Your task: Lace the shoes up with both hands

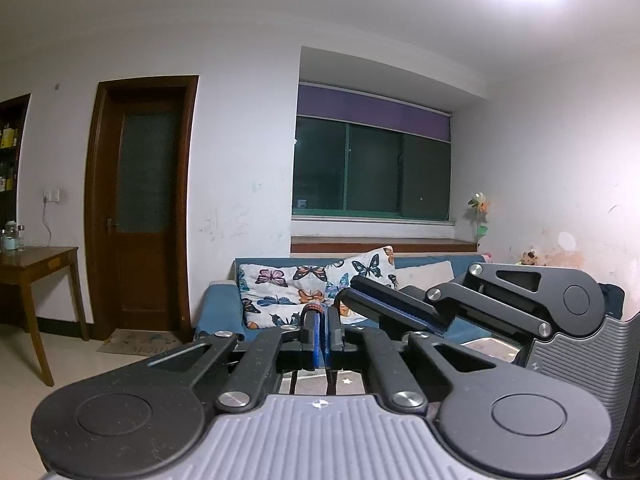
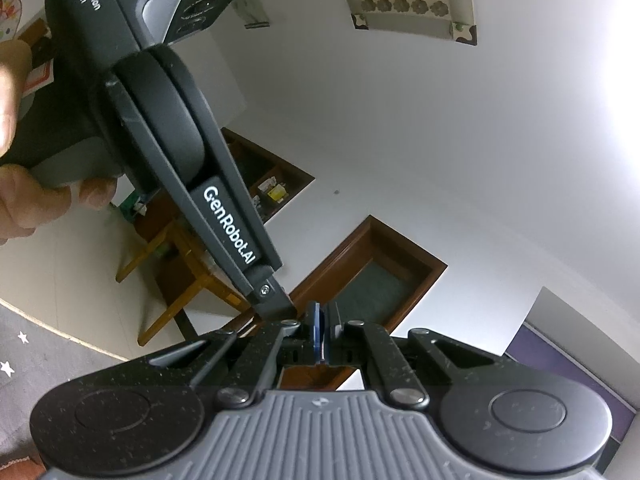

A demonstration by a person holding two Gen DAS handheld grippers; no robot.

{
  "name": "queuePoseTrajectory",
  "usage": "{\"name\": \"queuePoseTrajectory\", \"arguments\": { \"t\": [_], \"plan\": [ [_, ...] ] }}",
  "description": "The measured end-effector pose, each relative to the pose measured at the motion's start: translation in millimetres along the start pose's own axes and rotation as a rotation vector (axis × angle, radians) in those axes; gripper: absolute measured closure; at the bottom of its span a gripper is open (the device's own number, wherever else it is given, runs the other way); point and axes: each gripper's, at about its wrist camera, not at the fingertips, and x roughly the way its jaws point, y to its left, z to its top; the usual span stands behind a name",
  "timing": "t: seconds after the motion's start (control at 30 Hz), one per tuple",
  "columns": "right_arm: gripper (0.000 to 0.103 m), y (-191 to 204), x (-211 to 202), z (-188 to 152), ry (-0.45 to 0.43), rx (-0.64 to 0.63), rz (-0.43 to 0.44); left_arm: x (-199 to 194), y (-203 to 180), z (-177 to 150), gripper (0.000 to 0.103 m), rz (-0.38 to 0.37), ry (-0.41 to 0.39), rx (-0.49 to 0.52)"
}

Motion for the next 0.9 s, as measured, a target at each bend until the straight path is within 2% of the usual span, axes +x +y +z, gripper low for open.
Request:
{"name": "queuePoseTrajectory", "arguments": {
  "t": [0.43, 0.9],
  "plan": [
    [0.102, 3, 12, -2, -0.005, -0.005, 0.006, -1, -2, 1, 0.1, 0.001, 0.0, 0.014],
    [0.102, 17, 3, -6, -0.01, -0.013, 0.003, -5, -2, 0, 0.1, 0.003, 0.0, 0.022]
  ]
}}
